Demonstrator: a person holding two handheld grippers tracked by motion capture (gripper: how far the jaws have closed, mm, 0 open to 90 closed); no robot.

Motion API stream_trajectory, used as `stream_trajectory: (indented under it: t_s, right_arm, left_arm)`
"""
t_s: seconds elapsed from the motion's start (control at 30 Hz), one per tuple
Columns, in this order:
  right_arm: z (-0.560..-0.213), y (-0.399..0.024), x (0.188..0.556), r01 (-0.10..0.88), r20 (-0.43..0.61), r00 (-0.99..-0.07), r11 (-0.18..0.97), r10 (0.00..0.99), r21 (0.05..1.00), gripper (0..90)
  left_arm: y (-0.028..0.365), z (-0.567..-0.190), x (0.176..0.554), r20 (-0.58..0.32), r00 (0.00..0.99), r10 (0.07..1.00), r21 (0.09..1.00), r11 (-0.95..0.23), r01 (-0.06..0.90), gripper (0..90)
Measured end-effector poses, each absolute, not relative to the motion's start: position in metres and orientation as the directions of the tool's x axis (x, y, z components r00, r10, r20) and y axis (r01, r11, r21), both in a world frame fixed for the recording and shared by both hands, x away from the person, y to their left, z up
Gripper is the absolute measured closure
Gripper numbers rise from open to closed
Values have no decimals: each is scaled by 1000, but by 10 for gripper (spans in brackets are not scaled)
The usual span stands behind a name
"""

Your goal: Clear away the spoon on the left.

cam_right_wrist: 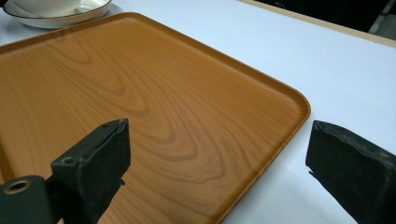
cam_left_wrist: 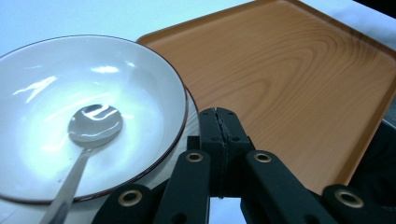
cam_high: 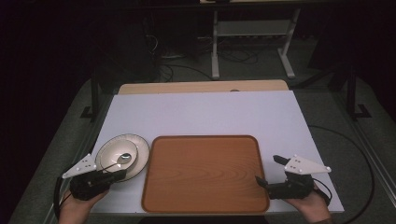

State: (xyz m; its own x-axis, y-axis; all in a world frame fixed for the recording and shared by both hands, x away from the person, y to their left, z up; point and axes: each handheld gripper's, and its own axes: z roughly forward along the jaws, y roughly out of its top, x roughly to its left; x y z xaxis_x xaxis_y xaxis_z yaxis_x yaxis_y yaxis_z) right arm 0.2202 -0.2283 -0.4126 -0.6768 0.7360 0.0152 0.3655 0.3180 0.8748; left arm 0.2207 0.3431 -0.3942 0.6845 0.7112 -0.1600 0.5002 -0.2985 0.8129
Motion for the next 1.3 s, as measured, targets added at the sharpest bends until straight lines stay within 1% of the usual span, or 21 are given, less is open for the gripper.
stream_trajectory:
  t_s: [1.3]
  right_arm:
    - [-413,-229,220,372,15,-669,317,743,872,61]
  left_arm:
    - [388,-390,213,-136,578,805,830,-225,509,895]
